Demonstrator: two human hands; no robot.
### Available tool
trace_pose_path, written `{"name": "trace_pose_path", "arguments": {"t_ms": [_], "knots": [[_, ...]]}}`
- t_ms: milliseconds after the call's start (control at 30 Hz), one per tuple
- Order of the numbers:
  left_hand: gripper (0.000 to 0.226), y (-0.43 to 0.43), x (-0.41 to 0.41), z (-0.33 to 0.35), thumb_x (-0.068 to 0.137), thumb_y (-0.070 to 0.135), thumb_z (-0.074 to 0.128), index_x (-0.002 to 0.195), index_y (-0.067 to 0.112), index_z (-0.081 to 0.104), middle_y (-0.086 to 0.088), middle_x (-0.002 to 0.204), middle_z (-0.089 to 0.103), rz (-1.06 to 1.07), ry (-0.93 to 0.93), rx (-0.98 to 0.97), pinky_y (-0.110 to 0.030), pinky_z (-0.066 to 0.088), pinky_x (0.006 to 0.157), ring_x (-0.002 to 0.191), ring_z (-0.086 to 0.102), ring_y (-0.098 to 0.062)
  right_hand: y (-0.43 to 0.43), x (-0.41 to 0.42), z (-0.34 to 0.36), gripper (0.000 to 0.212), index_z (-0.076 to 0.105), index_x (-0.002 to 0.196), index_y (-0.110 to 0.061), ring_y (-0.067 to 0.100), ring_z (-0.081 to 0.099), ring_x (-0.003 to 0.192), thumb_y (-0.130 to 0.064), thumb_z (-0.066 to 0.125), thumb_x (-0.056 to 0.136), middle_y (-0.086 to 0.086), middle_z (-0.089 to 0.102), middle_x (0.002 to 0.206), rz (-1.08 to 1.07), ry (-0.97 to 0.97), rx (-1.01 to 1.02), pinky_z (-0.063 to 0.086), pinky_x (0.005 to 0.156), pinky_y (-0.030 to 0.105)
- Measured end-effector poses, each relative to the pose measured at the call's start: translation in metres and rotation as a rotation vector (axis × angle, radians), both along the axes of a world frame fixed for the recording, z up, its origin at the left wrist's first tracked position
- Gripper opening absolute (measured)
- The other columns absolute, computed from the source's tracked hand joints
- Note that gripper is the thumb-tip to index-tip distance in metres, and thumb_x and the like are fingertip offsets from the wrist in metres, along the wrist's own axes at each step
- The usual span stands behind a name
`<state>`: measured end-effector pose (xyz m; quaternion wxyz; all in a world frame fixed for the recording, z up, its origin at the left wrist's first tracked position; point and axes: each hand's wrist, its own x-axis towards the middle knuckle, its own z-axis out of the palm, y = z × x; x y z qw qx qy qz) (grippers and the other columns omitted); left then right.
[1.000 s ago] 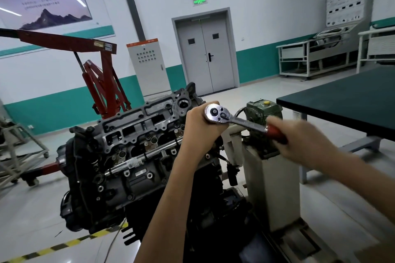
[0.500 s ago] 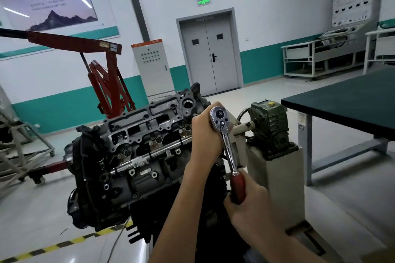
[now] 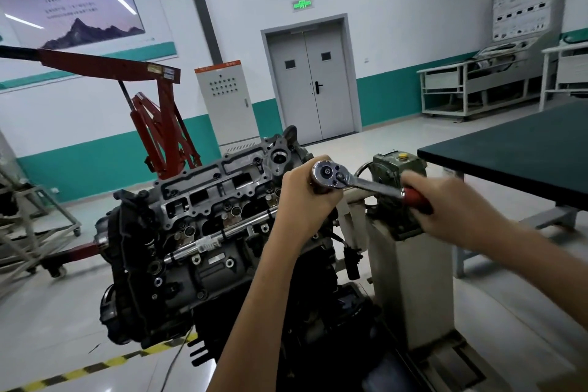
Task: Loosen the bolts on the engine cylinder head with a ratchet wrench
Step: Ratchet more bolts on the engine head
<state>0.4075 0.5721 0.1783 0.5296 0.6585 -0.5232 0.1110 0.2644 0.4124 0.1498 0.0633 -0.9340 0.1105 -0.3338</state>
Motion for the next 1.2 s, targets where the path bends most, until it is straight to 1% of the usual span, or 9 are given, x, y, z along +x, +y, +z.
{"name": "trace_pose_path", "arguments": {"t_ms": [167,333,433,533,667,767,933,1067,1200], "knots": [[0.021,-0.012,-0.008,-0.015,0.07,-0.008,0.064,0.075,0.005,0.049,-0.002,0.061,0.051,0.064,-0.028,-0.223,-0.032,0.039,0.052,0.054,0.043,-0.014,0.08,0.008,-0.064,0.031,0.054,0.094,-0.021,0.005,0.051,0.046,-0.003,0.067,0.072,-0.011,0.049,0.057,0.064,-0.185,0.465,0.036,0.047,0.006],[0.04,-0.014,-0.004,-0.012,0.071,-0.017,0.058,0.064,0.019,0.043,0.012,0.053,0.04,0.031,0.003,-0.219,-0.017,0.028,0.048,0.05,0.033,-0.002,0.124,0.023,-0.077,0.034,0.047,0.081,-0.03,0.006,0.056,0.051,-0.001,0.062,0.071,-0.004,0.052,0.052,0.149,-0.27,0.714,0.038,0.04,0.009],[0.05,-0.013,-0.003,-0.007,0.071,-0.02,0.055,0.058,0.027,0.041,0.015,0.05,0.046,0.041,0.028,-0.157,-0.014,0.03,0.047,0.047,0.038,-0.001,0.092,0.01,-0.07,0.027,0.054,0.094,-0.016,0.016,0.053,0.049,-0.005,0.064,0.072,0.003,0.056,0.057,0.101,-0.165,0.535,0.044,0.047,0.019],[0.038,-0.01,-0.001,-0.003,0.072,-0.016,0.056,0.055,0.015,0.044,0.01,0.05,0.047,0.033,0.045,-0.051,-0.015,0.03,0.048,0.049,0.036,-0.003,0.04,-0.003,-0.042,0.033,0.053,0.108,-0.017,0.014,0.055,0.053,-0.012,0.066,0.077,0.005,0.059,0.07,0.048,-0.012,0.254,0.048,0.052,0.021],[0.016,-0.005,-0.003,0.005,0.078,-0.004,0.068,0.068,-0.004,0.056,-0.021,0.064,0.056,0.021,0.04,0.014,-0.025,0.034,0.052,0.056,0.038,-0.013,-0.014,-0.002,0.022,0.031,0.052,0.1,-0.013,0.026,0.055,0.059,-0.009,0.065,0.072,0.009,0.061,0.073,-0.093,0.019,-0.143,0.045,0.055,0.031],[0.018,-0.004,-0.004,0.002,0.078,-0.004,0.069,0.067,0.005,0.058,-0.011,0.062,0.057,0.033,0.045,-0.006,-0.026,0.038,0.054,0.056,0.041,-0.011,-0.015,0.002,0.023,0.031,0.051,0.097,-0.014,0.024,0.054,0.059,-0.007,0.065,0.07,0.006,0.06,0.071,-0.103,0.013,-0.16,0.043,0.056,0.029],[0.031,-0.009,-0.008,-0.01,0.07,-0.012,0.062,0.068,0.016,0.051,0.006,0.058,0.053,0.092,-0.05,-0.173,-0.019,0.037,0.053,0.056,0.044,-0.006,0.049,0.0,-0.049,0.033,0.052,0.105,-0.019,0.004,0.052,0.055,-0.01,0.065,0.076,-0.006,0.053,0.067,0.029,-0.052,0.361,0.047,0.056,0.021],[0.047,-0.012,-0.005,-0.011,0.075,-0.01,0.062,0.065,0.031,0.041,0.011,0.055,0.043,0.102,-0.028,-0.227,-0.02,0.033,0.05,0.053,0.036,-0.006,0.125,0.021,-0.074,0.032,0.05,0.076,-0.029,-0.005,0.053,0.047,-0.001,0.064,0.07,-0.012,0.047,0.051,0.109,-0.307,0.666,0.034,0.042,0.003],[0.044,-0.008,-0.001,-0.008,0.079,-0.006,0.059,0.063,0.03,0.041,0.013,0.054,0.04,0.035,-0.001,-0.183,-0.019,0.032,0.052,0.054,0.033,-0.003,0.138,0.026,-0.075,0.031,0.046,0.07,-0.028,0.002,0.05,0.043,-0.001,0.062,0.07,-0.004,0.05,0.048,0.161,-0.335,0.753,0.03,0.038,0.004]]}}
